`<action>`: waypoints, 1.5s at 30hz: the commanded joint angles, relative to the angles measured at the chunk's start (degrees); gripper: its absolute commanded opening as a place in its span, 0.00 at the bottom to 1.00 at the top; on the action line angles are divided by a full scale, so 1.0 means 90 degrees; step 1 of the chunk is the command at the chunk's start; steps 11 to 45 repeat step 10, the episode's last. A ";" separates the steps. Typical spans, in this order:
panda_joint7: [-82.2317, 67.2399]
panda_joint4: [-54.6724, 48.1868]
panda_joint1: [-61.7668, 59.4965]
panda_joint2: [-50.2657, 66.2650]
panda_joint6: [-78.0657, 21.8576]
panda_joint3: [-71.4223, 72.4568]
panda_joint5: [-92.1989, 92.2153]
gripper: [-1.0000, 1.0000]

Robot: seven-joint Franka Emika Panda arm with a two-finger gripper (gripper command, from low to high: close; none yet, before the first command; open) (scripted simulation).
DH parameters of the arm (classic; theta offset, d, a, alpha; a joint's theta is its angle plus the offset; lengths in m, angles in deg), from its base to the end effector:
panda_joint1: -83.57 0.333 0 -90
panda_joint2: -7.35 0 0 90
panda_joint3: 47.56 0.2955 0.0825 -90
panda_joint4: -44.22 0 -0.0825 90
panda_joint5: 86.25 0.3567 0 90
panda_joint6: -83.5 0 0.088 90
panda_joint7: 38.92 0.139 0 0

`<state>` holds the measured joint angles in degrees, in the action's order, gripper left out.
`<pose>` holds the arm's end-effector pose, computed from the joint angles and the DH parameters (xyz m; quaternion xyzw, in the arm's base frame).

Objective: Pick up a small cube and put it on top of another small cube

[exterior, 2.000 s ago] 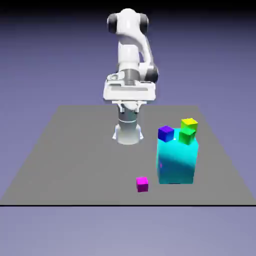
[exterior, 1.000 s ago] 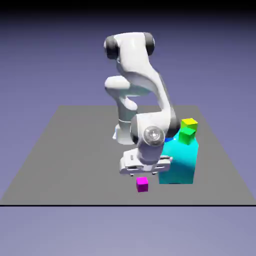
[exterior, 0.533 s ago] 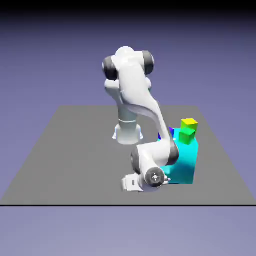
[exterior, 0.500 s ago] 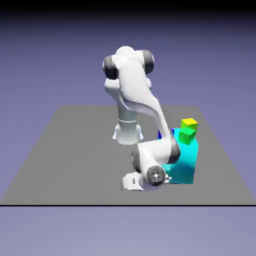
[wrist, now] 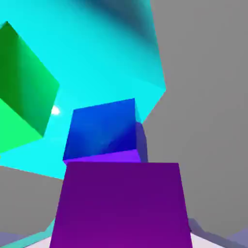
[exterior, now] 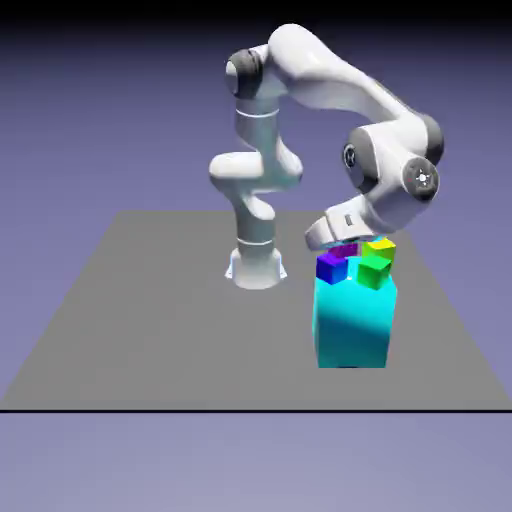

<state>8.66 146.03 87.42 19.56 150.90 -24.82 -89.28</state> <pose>0.4197 0.1918 0.3819 0.9084 -0.1558 -0.3171 0.2236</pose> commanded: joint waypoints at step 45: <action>-0.0092 0.1216 -0.0074 -0.0345 0.0898 -0.0023 0.0047 1.00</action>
